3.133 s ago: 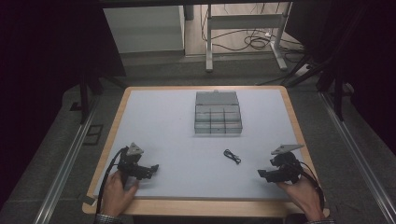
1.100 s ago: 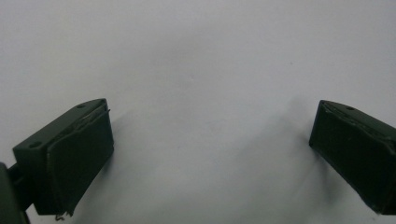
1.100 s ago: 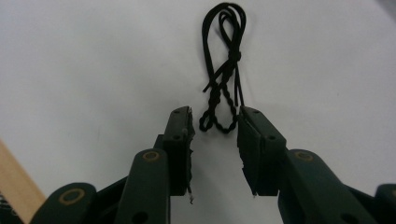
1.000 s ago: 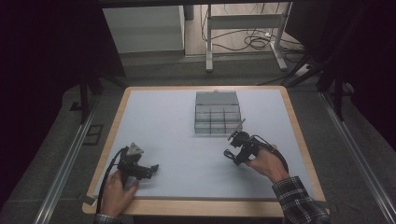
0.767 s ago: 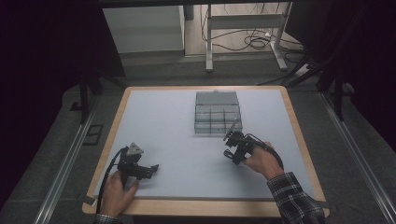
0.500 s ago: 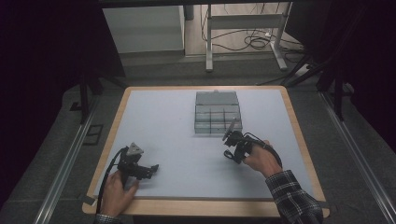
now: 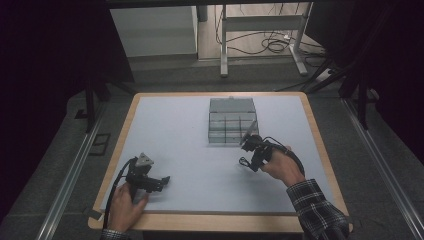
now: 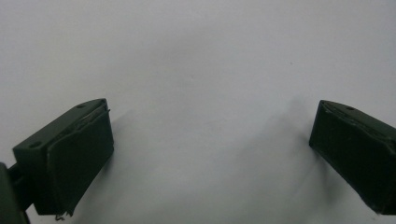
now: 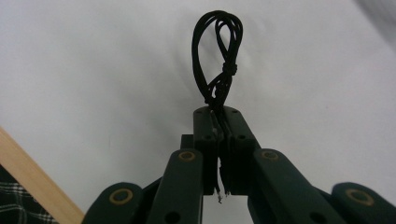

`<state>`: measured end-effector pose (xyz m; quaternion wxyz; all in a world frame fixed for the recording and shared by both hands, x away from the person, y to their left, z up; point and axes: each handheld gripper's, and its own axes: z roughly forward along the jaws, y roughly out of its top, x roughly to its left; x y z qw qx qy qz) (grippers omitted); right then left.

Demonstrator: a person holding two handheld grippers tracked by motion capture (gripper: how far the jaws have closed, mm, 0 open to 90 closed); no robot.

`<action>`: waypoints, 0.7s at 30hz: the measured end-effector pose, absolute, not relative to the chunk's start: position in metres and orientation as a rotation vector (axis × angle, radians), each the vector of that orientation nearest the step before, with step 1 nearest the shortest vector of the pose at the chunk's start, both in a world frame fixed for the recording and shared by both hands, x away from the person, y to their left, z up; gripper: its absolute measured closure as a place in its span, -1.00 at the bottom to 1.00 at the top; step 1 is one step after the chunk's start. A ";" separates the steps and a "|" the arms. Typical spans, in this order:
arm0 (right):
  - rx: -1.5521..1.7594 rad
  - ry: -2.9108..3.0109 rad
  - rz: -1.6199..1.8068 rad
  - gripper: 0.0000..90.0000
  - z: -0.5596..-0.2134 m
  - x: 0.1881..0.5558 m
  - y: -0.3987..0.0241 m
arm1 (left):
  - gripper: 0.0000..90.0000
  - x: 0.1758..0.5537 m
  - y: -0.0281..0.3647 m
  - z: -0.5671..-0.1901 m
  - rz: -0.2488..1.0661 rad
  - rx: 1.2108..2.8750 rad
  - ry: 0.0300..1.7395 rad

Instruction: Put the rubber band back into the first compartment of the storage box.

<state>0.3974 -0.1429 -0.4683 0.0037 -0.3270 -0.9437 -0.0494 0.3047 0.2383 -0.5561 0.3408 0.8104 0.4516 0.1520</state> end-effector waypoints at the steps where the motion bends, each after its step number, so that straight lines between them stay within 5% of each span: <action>1: -1.030 -2.956 -0.160 0.88 -0.465 0.398 -0.143 | -1.00 0.305 0.238 -0.556 0.396 2.109 1.175; 21: -1.094 -2.960 -0.479 0.87 -0.445 0.402 -0.150 | -1.00 0.305 0.238 -0.556 0.395 2.109 1.175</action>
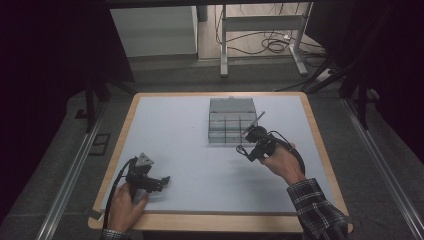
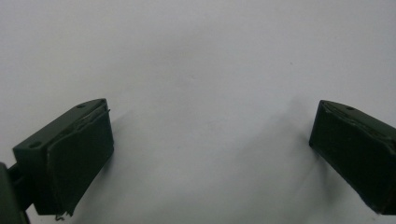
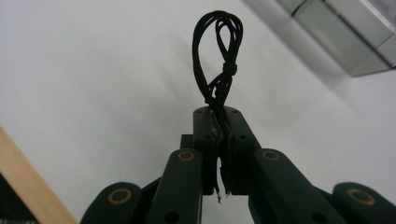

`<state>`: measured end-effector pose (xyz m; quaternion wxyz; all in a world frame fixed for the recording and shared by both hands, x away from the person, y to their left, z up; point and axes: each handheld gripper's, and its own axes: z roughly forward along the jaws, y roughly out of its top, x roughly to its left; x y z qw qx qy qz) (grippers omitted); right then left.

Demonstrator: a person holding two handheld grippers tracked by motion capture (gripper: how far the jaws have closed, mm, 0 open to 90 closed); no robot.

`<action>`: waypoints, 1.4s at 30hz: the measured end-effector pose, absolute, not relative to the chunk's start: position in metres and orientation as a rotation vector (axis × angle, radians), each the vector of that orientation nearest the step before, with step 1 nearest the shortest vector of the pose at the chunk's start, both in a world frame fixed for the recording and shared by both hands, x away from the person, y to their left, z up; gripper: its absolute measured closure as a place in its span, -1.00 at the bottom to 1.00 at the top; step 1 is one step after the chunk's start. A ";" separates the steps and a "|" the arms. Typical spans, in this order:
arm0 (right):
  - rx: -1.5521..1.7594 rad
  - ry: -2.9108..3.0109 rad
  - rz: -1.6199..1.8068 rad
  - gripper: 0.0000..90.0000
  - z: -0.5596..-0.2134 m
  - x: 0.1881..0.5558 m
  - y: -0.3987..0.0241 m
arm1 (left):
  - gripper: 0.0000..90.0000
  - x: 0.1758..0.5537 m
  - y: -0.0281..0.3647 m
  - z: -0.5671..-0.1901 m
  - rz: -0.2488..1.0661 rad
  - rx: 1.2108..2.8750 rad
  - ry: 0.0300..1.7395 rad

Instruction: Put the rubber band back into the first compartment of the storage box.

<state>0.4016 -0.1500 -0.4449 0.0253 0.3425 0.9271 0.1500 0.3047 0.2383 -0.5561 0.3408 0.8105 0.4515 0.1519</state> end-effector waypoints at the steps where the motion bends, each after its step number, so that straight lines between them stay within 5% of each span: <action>1: 1.057 2.860 0.481 0.87 -0.445 0.401 -0.150 | -1.00 0.305 0.238 -0.556 0.396 2.109 1.175; 42: 1.026 2.609 0.818 0.86 -0.438 0.431 -0.139 | -1.00 0.305 0.238 -0.556 0.395 2.108 1.175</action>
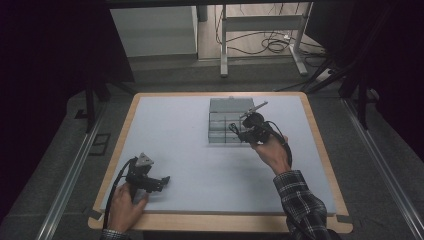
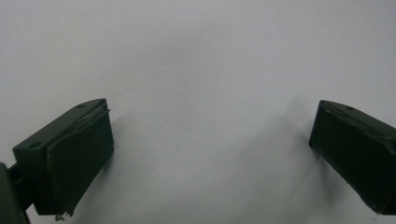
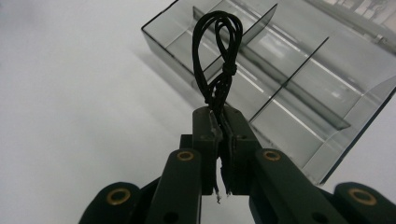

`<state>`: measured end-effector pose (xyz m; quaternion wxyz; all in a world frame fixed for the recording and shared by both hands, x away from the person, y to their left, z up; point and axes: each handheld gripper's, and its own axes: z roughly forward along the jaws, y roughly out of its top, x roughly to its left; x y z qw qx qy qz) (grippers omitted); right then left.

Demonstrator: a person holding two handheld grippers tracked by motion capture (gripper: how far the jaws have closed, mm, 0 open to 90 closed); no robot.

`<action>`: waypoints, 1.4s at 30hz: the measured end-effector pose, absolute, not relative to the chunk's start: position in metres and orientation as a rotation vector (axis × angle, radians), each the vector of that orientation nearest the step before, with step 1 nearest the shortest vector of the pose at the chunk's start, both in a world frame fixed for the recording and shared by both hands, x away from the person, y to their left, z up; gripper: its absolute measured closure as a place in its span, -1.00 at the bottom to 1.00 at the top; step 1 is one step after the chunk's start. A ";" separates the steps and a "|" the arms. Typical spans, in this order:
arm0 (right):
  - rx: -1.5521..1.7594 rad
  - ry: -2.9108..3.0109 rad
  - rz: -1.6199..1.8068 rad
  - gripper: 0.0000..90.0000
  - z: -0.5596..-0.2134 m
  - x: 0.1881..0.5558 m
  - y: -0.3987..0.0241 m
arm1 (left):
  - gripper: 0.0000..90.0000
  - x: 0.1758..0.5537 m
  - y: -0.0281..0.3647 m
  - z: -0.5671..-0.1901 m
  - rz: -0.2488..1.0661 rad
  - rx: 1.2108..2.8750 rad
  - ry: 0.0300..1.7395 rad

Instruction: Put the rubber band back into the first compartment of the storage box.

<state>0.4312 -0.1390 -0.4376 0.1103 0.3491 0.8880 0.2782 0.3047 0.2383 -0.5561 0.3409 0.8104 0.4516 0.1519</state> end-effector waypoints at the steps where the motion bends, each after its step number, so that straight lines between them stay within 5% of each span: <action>1: 1.026 2.603 0.822 0.86 -0.438 0.432 -0.139 | -1.00 0.305 0.238 -0.556 0.396 2.109 1.175; 42: 1.005 2.499 0.889 0.85 -0.471 0.486 -0.090 | -1.00 0.305 0.239 -0.556 0.396 2.111 1.174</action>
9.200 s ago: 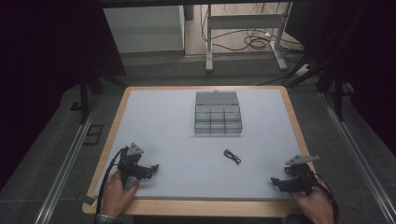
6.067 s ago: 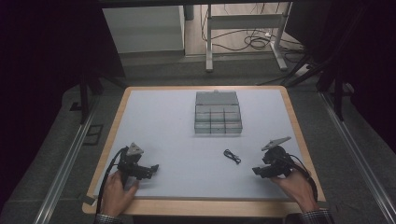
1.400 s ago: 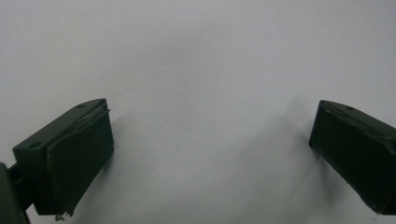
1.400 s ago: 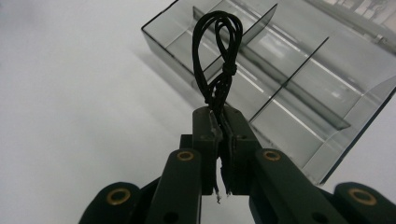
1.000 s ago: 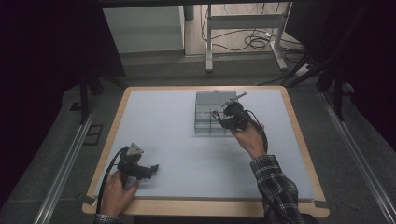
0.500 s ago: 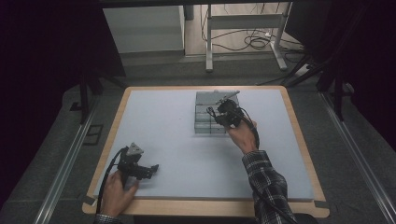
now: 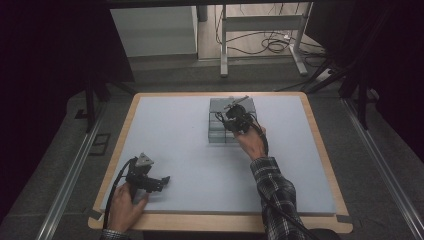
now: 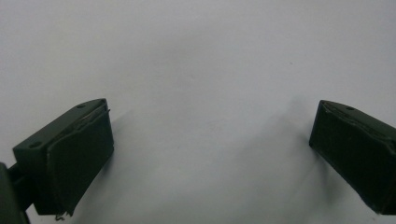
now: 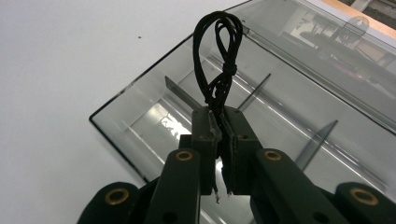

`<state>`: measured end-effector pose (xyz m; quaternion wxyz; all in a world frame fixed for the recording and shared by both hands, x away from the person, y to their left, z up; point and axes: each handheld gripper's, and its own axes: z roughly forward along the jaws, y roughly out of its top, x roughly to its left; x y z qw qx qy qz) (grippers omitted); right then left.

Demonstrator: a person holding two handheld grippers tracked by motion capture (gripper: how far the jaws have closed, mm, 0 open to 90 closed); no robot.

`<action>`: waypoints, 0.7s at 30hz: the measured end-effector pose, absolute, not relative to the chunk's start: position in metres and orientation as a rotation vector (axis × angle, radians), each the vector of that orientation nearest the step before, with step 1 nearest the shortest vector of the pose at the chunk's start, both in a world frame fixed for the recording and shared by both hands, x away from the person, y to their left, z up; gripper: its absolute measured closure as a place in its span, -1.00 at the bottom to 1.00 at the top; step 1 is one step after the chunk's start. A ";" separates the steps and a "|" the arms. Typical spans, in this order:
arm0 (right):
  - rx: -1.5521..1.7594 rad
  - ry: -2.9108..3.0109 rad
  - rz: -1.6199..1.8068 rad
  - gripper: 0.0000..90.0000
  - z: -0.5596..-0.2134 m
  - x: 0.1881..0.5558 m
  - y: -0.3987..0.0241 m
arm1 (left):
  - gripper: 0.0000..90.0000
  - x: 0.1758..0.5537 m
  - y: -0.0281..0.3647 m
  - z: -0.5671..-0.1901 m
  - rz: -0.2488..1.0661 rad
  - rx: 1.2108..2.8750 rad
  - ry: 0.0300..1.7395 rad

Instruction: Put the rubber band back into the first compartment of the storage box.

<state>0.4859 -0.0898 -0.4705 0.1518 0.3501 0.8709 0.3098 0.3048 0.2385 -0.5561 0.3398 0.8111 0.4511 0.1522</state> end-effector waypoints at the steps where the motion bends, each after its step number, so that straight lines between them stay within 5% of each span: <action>1: 1.007 2.498 0.894 0.84 -0.473 0.488 -0.087 | -1.00 0.305 0.238 -0.556 0.395 2.109 1.175; 21: 1.045 2.466 0.866 0.83 -0.493 0.511 -0.070 | -1.00 0.305 0.239 -0.556 0.396 2.111 1.174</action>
